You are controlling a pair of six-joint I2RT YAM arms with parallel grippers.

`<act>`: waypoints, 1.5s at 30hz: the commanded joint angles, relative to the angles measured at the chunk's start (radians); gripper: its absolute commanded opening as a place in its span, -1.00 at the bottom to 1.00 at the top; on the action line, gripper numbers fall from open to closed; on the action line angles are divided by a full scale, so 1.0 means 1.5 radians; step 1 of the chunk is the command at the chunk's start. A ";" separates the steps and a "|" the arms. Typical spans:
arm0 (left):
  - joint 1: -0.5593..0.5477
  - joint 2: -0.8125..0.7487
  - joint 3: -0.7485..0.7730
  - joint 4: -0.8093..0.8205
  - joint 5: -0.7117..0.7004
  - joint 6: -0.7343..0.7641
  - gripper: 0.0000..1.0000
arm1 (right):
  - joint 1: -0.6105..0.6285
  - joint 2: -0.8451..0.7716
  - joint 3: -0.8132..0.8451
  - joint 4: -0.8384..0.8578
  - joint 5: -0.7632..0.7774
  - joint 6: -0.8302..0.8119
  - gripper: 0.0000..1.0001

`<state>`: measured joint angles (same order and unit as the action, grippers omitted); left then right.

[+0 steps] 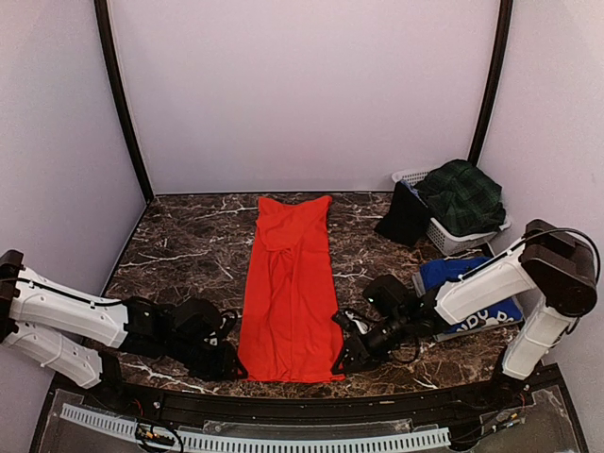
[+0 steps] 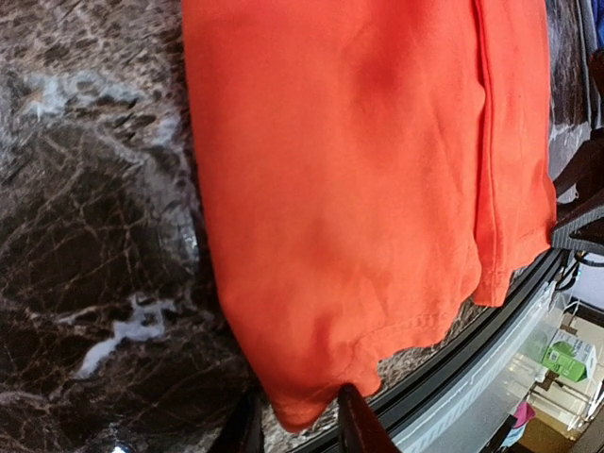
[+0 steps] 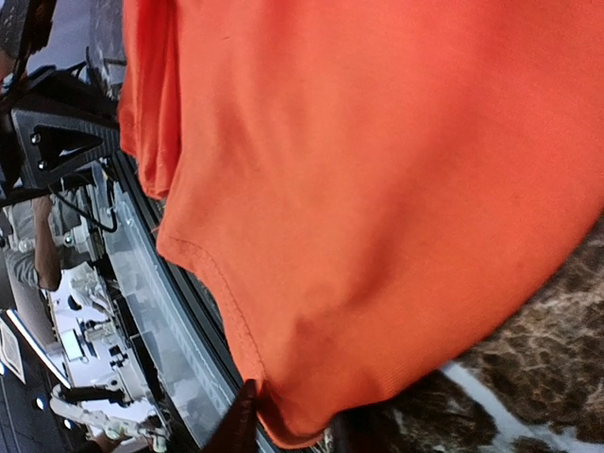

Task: Fold and stack the mixed laundry pile
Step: Pick up the rectangle-folded T-shirt from the center of the board, then fold the rectangle-folded T-shirt at the center of the board.

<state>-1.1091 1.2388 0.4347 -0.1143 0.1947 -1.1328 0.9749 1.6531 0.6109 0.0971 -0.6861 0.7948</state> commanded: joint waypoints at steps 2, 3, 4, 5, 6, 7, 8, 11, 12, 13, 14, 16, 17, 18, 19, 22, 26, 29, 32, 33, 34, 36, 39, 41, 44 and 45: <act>-0.003 0.015 0.004 0.015 -0.003 0.009 -0.78 | 0.008 0.008 -0.014 -0.002 0.014 0.003 -0.97; -0.005 0.017 0.006 0.018 0.004 0.010 -0.84 | 0.011 0.001 -0.018 -0.004 0.015 0.005 -1.00; -0.015 0.016 0.007 0.016 0.004 0.009 -0.95 | 0.014 -0.007 -0.023 -0.006 0.015 0.006 -1.00; -0.021 0.014 0.011 0.010 0.003 0.007 -0.98 | 0.019 -0.019 -0.028 -0.010 0.018 0.008 -1.00; -0.039 0.012 0.013 0.007 0.003 0.005 -1.00 | 0.024 -0.031 -0.036 -0.014 0.021 0.011 -1.00; -0.047 0.006 0.016 -0.001 0.001 -0.002 -1.00 | 0.033 -0.045 -0.042 -0.017 0.023 0.015 -1.00; -0.064 -0.001 0.017 -0.006 0.001 -0.008 -1.00 | 0.042 -0.061 -0.049 -0.020 0.024 0.022 -1.00; -0.103 -0.028 0.008 -0.013 0.002 -0.047 -1.00 | 0.072 -0.103 -0.073 -0.021 0.030 0.056 -1.00; -0.108 -0.046 0.006 -0.014 0.002 -0.055 -1.00 | 0.081 -0.116 -0.080 -0.020 0.031 0.070 -1.00; -0.114 -0.056 0.001 -0.017 0.002 -0.064 -1.00 | 0.086 -0.131 -0.087 -0.020 0.033 0.080 -1.00; -0.115 -0.075 0.001 -0.022 0.002 -0.065 -1.00 | 0.088 -0.142 -0.091 -0.021 0.032 0.087 -1.00; -0.115 -0.104 0.008 -0.054 -0.018 -0.061 -1.00 | 0.088 -0.171 -0.084 -0.048 0.044 0.084 -1.00; -0.111 -0.112 0.020 -0.063 -0.036 -0.051 -1.00 | 0.088 -0.183 -0.071 -0.077 0.062 0.074 -1.00; -0.107 -0.123 0.032 -0.076 -0.043 -0.046 -1.00 | 0.085 -0.193 -0.055 -0.098 0.080 0.056 -1.00; -0.088 -0.125 0.035 -0.076 -0.043 -0.034 -1.00 | 0.074 -0.198 -0.039 -0.115 0.086 0.043 -1.00; -0.044 -0.126 0.053 -0.066 -0.025 0.006 -1.00 | 0.030 -0.204 -0.003 -0.144 0.093 0.004 -1.00; 0.026 -0.103 0.088 -0.079 -0.018 0.072 -1.00 | -0.030 -0.187 0.036 -0.151 0.088 -0.047 -1.00; 0.062 -0.068 0.110 -0.069 -0.011 0.110 -1.00 | -0.056 -0.145 0.076 -0.149 0.080 -0.085 -1.00; 0.107 -0.027 0.152 -0.054 -0.007 0.160 -1.00 | -0.087 -0.100 0.118 -0.142 0.071 -0.119 -1.00; 0.119 -0.006 0.163 -0.051 -0.006 0.170 -1.00 | -0.100 -0.085 0.133 -0.141 0.070 -0.131 -1.00; 0.142 0.005 0.183 -0.049 -0.007 0.190 -1.00 | -0.113 -0.071 0.150 -0.140 0.068 -0.148 -1.00; 0.178 0.038 0.216 -0.037 -0.006 0.223 -1.00 | -0.144 -0.041 0.184 -0.141 0.066 -0.173 -1.00; 0.224 0.105 0.284 -0.030 -0.002 0.270 -1.00 | -0.194 0.006 0.246 -0.143 0.058 -0.208 -1.00; 0.255 0.148 0.326 -0.024 0.008 0.296 -1.00 | -0.221 0.043 0.298 -0.150 0.052 -0.229 -1.00; 0.296 0.224 0.382 -0.018 0.019 0.332 -1.00 | -0.253 0.113 0.390 -0.160 0.045 -0.251 -1.00; 0.304 0.240 0.407 -0.014 0.024 0.340 -1.00 | -0.262 0.134 0.416 -0.162 0.042 -0.255 -1.00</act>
<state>-0.7036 1.5146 0.9485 -0.1600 0.2008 -0.7334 0.6285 1.7596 1.0943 -0.1452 -0.6029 0.4908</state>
